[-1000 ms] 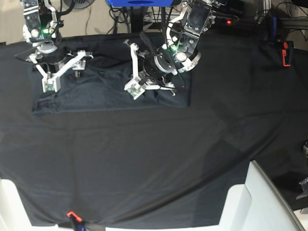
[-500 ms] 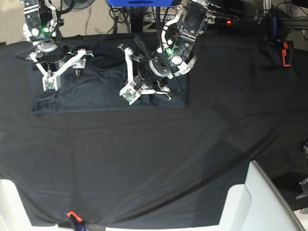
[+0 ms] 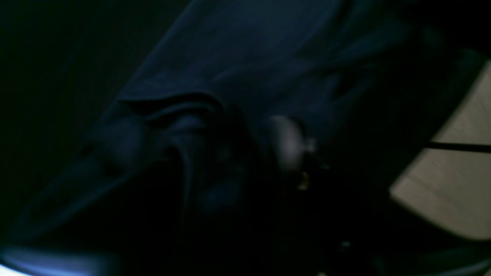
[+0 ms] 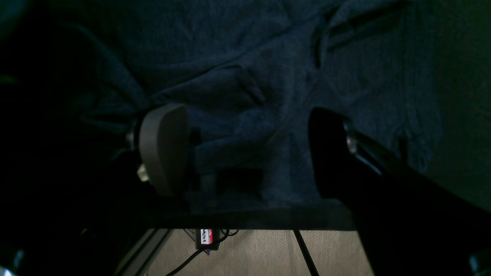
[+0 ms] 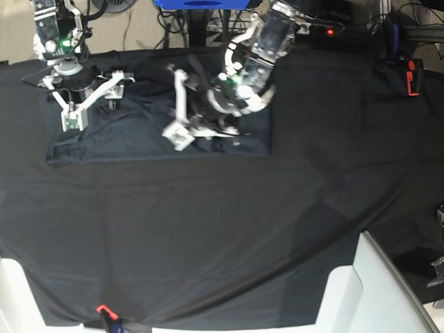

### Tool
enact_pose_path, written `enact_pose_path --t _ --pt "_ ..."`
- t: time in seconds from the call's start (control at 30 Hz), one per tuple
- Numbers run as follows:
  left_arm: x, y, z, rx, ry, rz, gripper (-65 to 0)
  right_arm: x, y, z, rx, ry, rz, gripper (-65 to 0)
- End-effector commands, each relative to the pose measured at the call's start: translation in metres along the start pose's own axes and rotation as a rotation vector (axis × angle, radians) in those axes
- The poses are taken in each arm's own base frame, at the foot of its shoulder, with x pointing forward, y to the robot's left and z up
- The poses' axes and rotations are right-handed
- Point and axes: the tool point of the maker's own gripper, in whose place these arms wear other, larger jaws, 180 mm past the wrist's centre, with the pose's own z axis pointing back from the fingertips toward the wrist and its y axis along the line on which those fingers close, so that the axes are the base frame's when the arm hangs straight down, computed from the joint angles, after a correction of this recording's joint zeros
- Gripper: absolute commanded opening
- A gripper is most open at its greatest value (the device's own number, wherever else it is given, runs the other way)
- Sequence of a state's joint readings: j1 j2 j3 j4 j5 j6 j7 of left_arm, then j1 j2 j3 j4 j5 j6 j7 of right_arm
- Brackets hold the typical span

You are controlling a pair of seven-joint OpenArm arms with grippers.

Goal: Fold the T-shirt properly
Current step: 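Press and smooth the folded shirt's middle with the left gripper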

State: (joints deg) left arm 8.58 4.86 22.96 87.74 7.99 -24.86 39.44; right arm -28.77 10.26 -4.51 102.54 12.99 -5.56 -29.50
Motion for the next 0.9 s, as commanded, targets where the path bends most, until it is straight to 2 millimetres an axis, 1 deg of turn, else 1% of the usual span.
enact_pose_path --t 0.0,0.03,0.1,0.17,0.23,0.33,0.37,0.43,0.47,0.53,0.57,0.6,0.63,0.7,0.77,0.8,0.87 --pt "0.022 -0.008 0.001 -0.017 -0.063 -0.009 -32.3 0.011 -0.002 0.003 -0.003 -0.042 0.011 -20.3" --pt "0.024 -0.012 0.000 -0.027 -0.067 -0.019 -29.3 0.011 -0.002 0.003 -0.003 -0.042 0.011 -20.3" --pt "0.037 -0.021 -0.002 -0.046 -0.084 -0.039 -24.0 0.011 -0.002 0.003 -0.003 -0.042 0.011 -20.3" --pt "0.044 -0.032 -0.004 -0.071 -0.096 -0.064 -21.1 0.011 -0.002 0.003 -0.003 -0.042 0.011 -20.3" --pt "0.058 -0.045 -0.004 -0.102 -0.126 -0.084 -21.1 0.011 -0.002 0.003 -0.003 -0.042 0.011 -20.3" --pt "0.079 -0.056 0.000 -0.155 -0.183 -0.074 -21.1 0.010 -0.002 0.002 -0.004 -0.039 0.011 -20.3" --pt "0.086 -0.055 0.003 -0.164 -0.207 -0.065 -21.1 0.010 -0.002 0.002 -0.004 -0.039 0.011 -20.3" --pt "0.096 -0.050 0.009 -0.164 -0.241 -0.046 -23.0 0.010 -0.002 0.002 -0.004 -0.037 0.011 -20.3" --pt "0.097 -0.038 0.012 -0.131 -0.248 -0.034 -26.5 0.010 -0.003 0.002 -0.006 -0.037 0.011 -20.3" --pt "0.087 -0.006 0.019 -0.024 -0.238 0.017 -38.2 0.010 -0.005 0.002 -0.010 -0.038 0.010 -20.3" --pt "0.079 0.014 0.024 0.043 -0.229 0.052 -47.4 0.009 -0.006 0.002 -0.012 -0.035 0.013 -20.3" --pt "0.069 0.034 0.030 0.112 -0.213 0.076 -58.6 0.009 -0.006 0.002 -0.012 -0.035 0.013 -20.3" --pt "0.059 0.052 0.038 0.175 -0.199 0.095 -65.0 0.008 -0.006 0.002 -0.012 -0.034 0.012 -20.3" --pt "0.040 0.081 0.049 0.273 -0.170 0.132 -65.0 0.008 -0.006 0.002 -0.013 -0.034 0.014 -20.3" --pt "0.023 0.102 0.056 0.341 -0.133 0.143 -65.0 0.008 -0.005 0.002 -0.009 -0.033 0.014 -20.3" --pt "0.009 0.106 0.058 0.360 -0.098 0.148 -65.0 0.008 -0.004 0.002 -0.008 -0.033 0.014 -20.3" --pt "-0.009 0.108 0.057 0.373 -0.052 0.149 -65.0 0.009 -0.003 0.002 -0.006 -0.034 0.013 -20.3"
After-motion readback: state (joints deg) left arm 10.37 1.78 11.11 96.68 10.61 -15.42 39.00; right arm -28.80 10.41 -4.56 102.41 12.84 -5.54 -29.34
